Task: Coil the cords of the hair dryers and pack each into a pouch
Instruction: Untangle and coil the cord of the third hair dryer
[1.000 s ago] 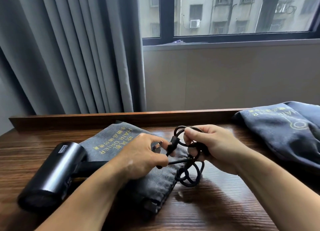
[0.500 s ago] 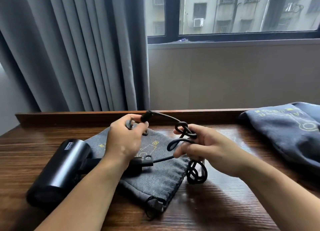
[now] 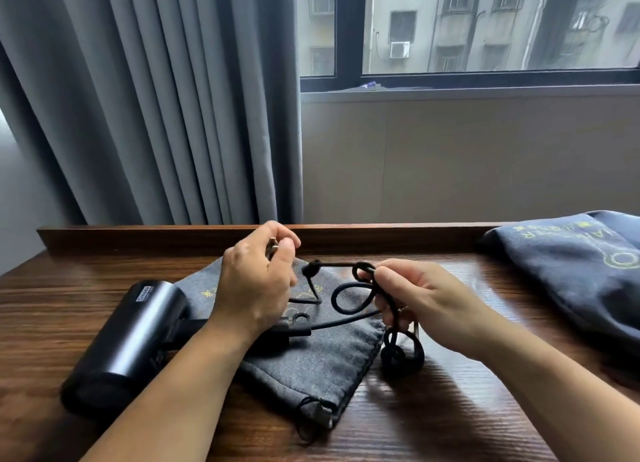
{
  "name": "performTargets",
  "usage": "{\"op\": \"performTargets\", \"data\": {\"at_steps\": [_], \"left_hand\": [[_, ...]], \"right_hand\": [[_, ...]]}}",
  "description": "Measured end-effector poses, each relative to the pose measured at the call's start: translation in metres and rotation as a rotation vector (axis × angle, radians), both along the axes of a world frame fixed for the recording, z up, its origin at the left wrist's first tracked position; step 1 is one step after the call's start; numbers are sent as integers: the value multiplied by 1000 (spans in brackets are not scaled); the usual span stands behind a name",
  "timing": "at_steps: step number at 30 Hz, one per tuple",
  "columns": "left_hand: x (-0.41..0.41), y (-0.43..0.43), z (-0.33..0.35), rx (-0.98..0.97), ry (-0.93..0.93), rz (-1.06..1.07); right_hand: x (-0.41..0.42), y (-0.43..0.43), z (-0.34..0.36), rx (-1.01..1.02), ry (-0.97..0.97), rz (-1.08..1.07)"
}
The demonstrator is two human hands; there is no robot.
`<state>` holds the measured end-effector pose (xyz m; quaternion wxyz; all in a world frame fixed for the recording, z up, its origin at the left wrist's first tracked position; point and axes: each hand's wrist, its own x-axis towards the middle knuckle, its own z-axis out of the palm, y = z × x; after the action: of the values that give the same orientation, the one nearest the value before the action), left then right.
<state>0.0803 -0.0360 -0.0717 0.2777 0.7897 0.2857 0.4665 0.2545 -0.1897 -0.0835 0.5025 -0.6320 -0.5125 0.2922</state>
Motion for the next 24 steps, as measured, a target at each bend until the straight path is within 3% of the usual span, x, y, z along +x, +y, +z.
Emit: {"op": "performTargets", "data": {"at_steps": [2,7,9,13,19,21,24], "left_hand": [[0,-8,1,55,-13,-46],[6,-19,-7,20,161,-341],[8,-19,-9,34,192,-343],[8,-15,-9,-163,139,-401],[7,-19,-10,-104,165,-274],[7,-18,-8,-212,166,-312],[11,-19,-5,-639,-56,-521]], "right_hand": [[-2,2,1,4,-32,-25],[-7,3,-1,60,-26,43],[-7,4,-2,94,-18,16],[-4,4,-2,160,18,-54],[-7,6,1,203,170,-153],[-7,6,4,239,230,-195],[-8,6,7,268,290,-196]]}}
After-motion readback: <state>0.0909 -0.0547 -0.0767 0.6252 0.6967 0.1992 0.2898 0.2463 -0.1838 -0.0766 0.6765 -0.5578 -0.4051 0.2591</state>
